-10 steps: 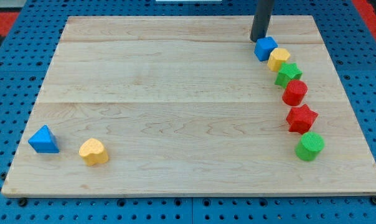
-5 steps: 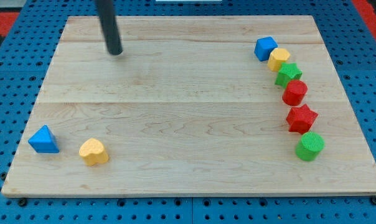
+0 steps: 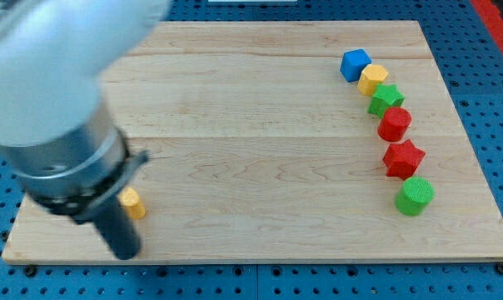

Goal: Move the yellow heart top right to the blue cube

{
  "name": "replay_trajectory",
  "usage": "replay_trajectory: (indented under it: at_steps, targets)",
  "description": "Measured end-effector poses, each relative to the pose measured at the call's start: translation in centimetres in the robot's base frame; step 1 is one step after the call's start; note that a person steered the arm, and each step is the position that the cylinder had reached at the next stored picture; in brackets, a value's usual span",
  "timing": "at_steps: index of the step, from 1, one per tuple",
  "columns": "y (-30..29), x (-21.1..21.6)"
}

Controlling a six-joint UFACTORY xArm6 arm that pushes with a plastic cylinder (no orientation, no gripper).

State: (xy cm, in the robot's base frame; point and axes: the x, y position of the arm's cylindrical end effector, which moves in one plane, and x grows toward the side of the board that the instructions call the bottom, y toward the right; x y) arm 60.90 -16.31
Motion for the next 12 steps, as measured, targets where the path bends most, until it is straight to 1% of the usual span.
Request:
replay_trajectory:
  at_steps: [1, 2, 3, 4, 5, 6, 7, 8, 9, 10, 11, 12]
  targets:
    - [-1.1, -3.9]
    - [1.1, -7.9]
    - [5.1, -11.3]
    - [10.6, -15.2]
    - [15.2, -21.5]
    - [14.1, -24.0]
    - [19.5, -18.6]
    - [12.4, -19.4]
    - [10.9, -21.0]
    - [15.5, -24.5]
    - [15.8, -24.8]
    - [15.5, -20.8]
